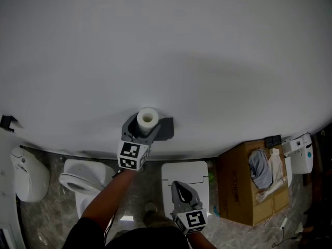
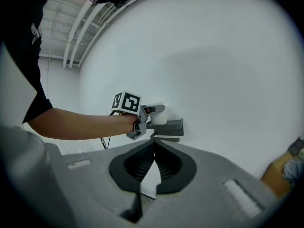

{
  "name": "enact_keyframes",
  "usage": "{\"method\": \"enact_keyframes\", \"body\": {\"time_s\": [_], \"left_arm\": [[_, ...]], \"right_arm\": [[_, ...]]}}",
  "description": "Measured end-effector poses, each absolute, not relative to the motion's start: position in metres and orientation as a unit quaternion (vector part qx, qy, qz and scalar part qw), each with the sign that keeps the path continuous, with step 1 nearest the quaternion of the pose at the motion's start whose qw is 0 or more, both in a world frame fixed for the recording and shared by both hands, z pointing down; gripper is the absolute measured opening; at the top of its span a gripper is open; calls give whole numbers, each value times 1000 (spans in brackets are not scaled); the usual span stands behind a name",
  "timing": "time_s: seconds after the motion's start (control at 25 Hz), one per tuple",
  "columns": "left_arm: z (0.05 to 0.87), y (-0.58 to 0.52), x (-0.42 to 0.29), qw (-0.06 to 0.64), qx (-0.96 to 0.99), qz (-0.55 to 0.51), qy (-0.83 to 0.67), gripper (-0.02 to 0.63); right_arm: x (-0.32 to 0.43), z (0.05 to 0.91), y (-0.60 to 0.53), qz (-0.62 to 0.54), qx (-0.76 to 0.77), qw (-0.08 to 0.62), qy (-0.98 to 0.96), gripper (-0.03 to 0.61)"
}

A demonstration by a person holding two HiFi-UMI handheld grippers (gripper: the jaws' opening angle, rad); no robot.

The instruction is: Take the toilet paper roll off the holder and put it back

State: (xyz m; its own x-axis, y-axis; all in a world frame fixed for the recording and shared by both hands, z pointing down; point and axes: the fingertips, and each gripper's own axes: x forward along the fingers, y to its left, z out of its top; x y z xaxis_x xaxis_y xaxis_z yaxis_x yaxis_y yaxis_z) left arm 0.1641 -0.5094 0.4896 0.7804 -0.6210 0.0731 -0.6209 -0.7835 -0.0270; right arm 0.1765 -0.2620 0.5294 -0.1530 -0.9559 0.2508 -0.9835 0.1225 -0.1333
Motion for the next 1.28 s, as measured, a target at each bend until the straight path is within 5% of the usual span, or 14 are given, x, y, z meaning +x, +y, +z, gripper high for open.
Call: {"method": "enact_keyframes", "body": {"time_s": [0.6, 1.04, 1.12, 1.28], "left_arm": [[470, -491, 142, 21, -953, -37, 301, 413], [428, -388, 28, -41, -926, 46, 373, 407], [423, -349, 4, -40, -921, 64, 382, 382], [430, -272, -38, -51, -911, 69, 404, 191]], "right_arm": [[169, 527, -249, 136, 645, 49, -750, 0], [155, 501, -216, 106, 653, 26, -750, 0], [150, 491, -206, 95, 662, 18, -743, 0], [140, 486, -184, 84, 668, 8, -739, 0]]}}
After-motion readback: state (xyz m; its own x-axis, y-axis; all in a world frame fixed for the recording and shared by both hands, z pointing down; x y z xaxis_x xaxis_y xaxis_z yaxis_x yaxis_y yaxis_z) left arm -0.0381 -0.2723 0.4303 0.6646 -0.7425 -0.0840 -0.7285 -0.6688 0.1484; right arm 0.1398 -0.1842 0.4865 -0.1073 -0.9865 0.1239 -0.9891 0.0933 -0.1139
